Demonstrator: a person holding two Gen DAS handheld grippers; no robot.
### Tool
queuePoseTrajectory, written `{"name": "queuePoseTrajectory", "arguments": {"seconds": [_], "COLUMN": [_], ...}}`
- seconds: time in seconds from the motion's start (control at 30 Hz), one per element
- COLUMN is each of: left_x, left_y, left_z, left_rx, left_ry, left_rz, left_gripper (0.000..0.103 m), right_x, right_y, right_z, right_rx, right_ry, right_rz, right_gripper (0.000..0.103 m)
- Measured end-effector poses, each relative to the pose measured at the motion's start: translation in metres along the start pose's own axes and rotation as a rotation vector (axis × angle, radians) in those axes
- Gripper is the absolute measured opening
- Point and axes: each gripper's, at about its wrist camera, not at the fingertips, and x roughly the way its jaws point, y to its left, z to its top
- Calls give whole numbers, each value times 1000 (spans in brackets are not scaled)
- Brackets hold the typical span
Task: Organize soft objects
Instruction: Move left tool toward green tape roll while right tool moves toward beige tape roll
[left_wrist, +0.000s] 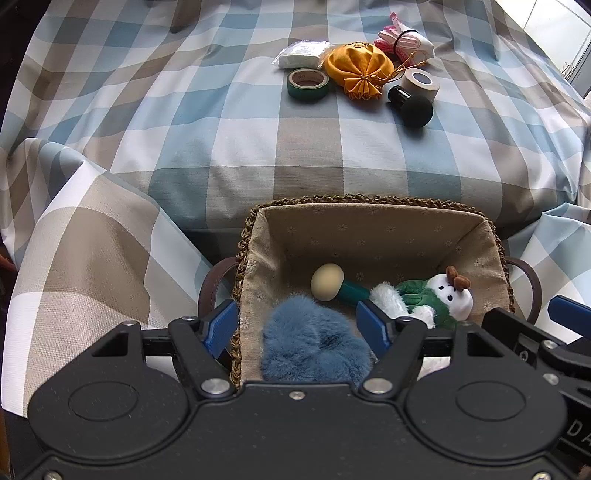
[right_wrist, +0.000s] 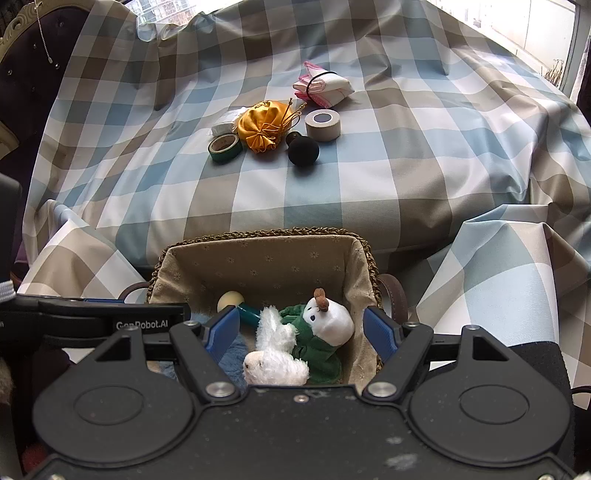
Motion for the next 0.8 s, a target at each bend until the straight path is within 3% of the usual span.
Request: {"name": "queuePoseTrajectory", "arguments": {"seconds": [0.1,0.4,0.8], "left_x": [1,13,43], "left_y": [3,15,19], "left_z": [12,54,106], "left_rx": [-13,4,37], "left_ry": [15,-22,-108], "left_rz": [-23,32,41], "left_gripper": [71,71,71], "right_x": [-2,15,60], "right_y": [-2,-9,-21], "right_z": [8,51,101], "right_rx": [-2,-56,-24], "right_ry": [-2,-38,-53], "right_rz": [-5,-81,-83], "right_gripper": [74,74,75]}}
